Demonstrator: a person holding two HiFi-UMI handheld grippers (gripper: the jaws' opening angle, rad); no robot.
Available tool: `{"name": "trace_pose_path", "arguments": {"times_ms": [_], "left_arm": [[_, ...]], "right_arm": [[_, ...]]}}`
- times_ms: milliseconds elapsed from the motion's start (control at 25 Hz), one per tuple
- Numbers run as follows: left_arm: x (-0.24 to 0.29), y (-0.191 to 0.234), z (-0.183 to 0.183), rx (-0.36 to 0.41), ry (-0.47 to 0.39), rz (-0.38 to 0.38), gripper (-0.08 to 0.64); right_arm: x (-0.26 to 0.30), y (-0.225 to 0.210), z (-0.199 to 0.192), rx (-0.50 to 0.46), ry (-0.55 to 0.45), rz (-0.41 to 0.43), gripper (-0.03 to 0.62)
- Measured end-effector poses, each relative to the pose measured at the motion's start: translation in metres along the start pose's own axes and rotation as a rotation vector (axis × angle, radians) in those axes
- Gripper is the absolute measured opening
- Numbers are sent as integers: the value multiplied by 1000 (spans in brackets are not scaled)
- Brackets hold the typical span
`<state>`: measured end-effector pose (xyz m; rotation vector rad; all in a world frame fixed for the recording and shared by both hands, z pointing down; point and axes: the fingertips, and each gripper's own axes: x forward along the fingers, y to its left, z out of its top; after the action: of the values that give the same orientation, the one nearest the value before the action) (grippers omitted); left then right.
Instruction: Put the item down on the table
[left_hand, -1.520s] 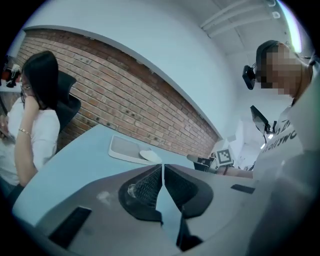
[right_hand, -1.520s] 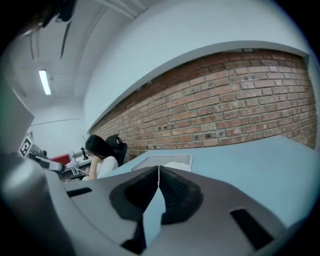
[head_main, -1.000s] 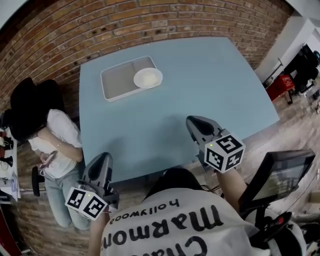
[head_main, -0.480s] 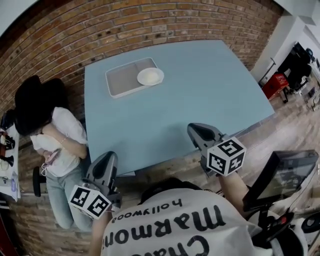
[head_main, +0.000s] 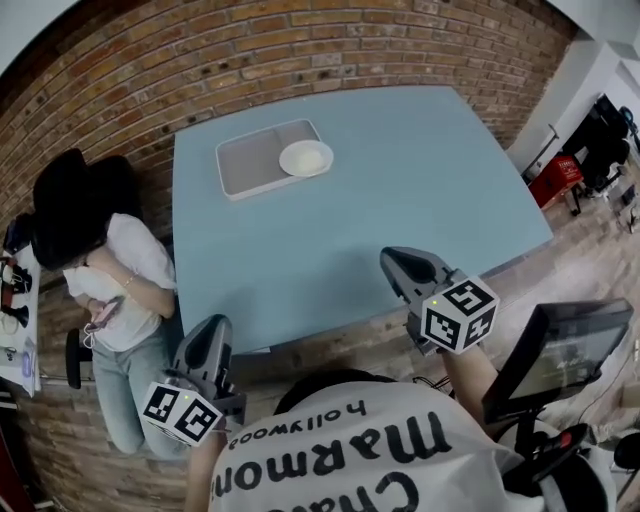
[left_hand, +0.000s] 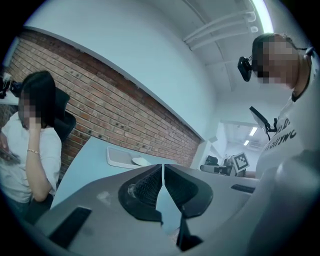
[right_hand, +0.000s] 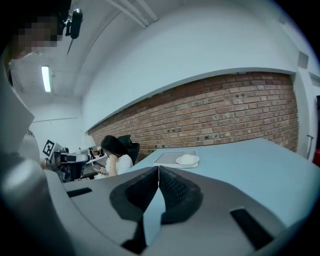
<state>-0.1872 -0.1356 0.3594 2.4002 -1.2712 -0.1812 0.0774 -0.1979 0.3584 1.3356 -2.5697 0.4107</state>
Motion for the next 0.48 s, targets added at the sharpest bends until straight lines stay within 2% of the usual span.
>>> {"name": "trace_pose_path", "arguments": {"times_ms": [200, 480], "left_arm": [[8, -10, 0, 30, 16, -22, 20], [4, -6, 1, 70, 40, -2, 20]], "right_arm": [[2, -6, -2, 2, 7, -3, 14], [7, -6, -12, 0, 25, -5, 14]]}}
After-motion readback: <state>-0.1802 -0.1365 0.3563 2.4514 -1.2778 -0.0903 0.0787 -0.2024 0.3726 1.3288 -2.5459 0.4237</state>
